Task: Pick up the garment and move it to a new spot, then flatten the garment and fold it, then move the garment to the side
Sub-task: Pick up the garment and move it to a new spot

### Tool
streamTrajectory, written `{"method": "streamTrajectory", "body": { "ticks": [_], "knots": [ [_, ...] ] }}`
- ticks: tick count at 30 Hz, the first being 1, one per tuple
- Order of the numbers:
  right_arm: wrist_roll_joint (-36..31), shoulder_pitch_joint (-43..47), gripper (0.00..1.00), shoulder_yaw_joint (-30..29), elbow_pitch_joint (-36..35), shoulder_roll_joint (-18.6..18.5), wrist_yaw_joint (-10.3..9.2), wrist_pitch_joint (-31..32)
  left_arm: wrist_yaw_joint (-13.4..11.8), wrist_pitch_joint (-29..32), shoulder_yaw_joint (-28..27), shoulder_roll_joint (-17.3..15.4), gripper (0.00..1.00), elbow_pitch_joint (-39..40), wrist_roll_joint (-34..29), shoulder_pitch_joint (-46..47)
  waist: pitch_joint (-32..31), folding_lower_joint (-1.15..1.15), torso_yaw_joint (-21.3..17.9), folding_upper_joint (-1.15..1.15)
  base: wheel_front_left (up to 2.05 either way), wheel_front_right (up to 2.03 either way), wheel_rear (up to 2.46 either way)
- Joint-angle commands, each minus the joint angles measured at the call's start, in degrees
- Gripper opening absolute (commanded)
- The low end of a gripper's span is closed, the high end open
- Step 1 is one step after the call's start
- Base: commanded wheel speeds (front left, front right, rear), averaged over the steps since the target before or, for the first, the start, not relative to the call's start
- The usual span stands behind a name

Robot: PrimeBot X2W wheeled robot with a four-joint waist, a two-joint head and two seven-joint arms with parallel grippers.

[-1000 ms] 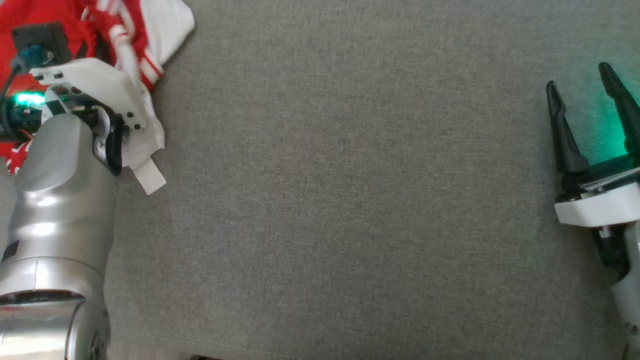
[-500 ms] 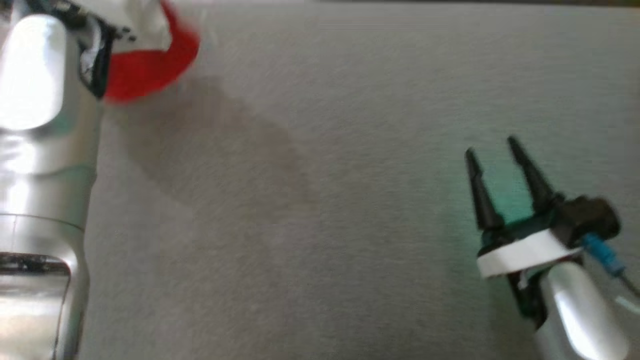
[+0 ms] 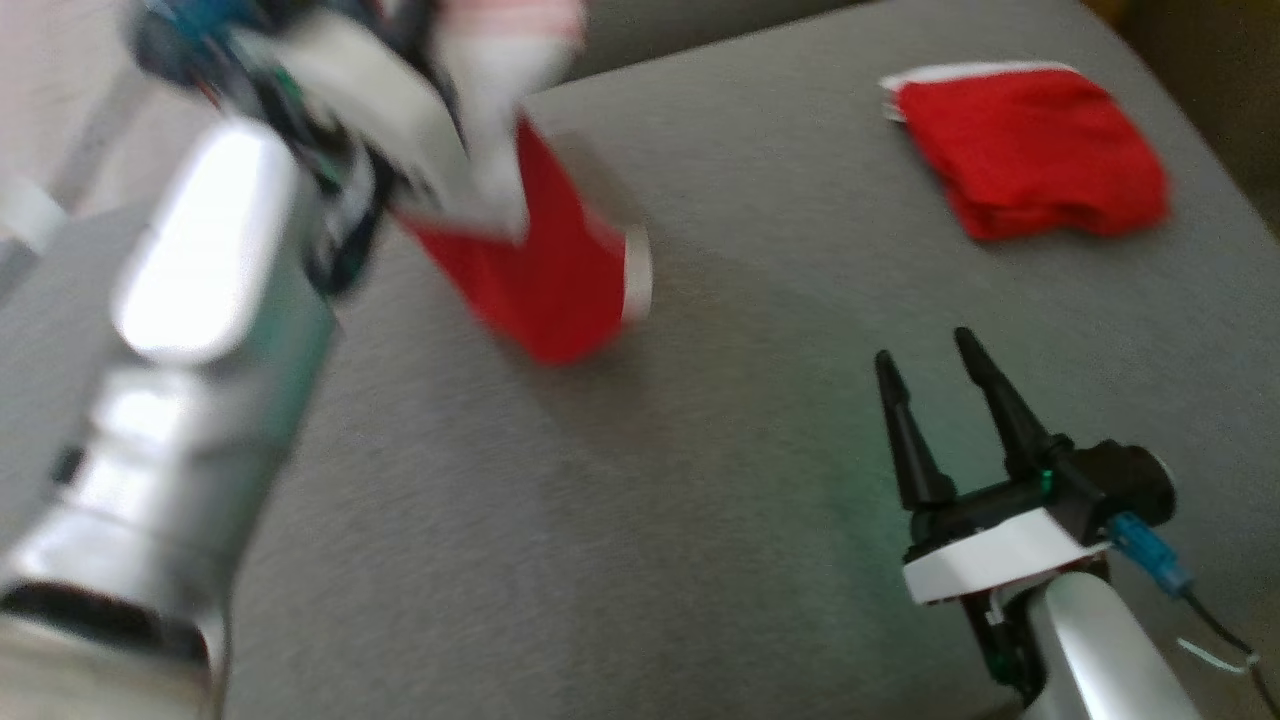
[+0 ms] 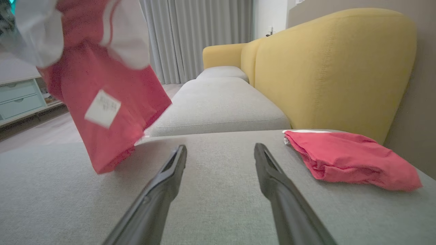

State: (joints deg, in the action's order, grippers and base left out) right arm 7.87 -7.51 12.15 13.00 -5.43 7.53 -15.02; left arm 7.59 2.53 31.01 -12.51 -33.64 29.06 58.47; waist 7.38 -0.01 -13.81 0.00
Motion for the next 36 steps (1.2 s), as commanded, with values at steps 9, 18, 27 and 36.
{"method": "streamTrajectory", "body": {
  "ticks": [9, 18, 27, 36],
  "knots": [
    [1.8, -4.3, 1.00, 5.6, -2.6, 2.2, -0.04, 0.0, -0.7, -9.3, 5.3, -1.4, 1.00, -11.1, 1.6, -11.2, 8.4, 0.01, -9.3, 0.00, 0.00, 0.00, 0.00],
    [1.9, -3.7, 1.00, 4.2, -1.6, 2.5, -0.04, 0.0, -9.5, -17.5, -2.2, 3.4, 1.00, -4.1, -1.7, -22.0, 6.3, 0.01, -3.4, 0.00, 0.00, 0.00, 0.00],
    [1.4, 1.4, 1.00, -0.1, 1.0, 1.6, -0.04, 0.0, -11.7, -17.5, -16.2, 8.8, 1.00, 15.2, -9.8, -45.6, -3.3, 0.01, 7.9, 0.00, 0.00, 0.00, 0.00],
    [2.1, 6.8, 1.00, -2.8, 1.1, 1.9, -0.04, 0.0, -12.2, -17.5, -20.5, 9.6, 1.00, 24.5, -17.3, -59.9, -10.0, 0.01, 14.7, 0.00, 0.00, 0.00, 0.00]
  ]
}}
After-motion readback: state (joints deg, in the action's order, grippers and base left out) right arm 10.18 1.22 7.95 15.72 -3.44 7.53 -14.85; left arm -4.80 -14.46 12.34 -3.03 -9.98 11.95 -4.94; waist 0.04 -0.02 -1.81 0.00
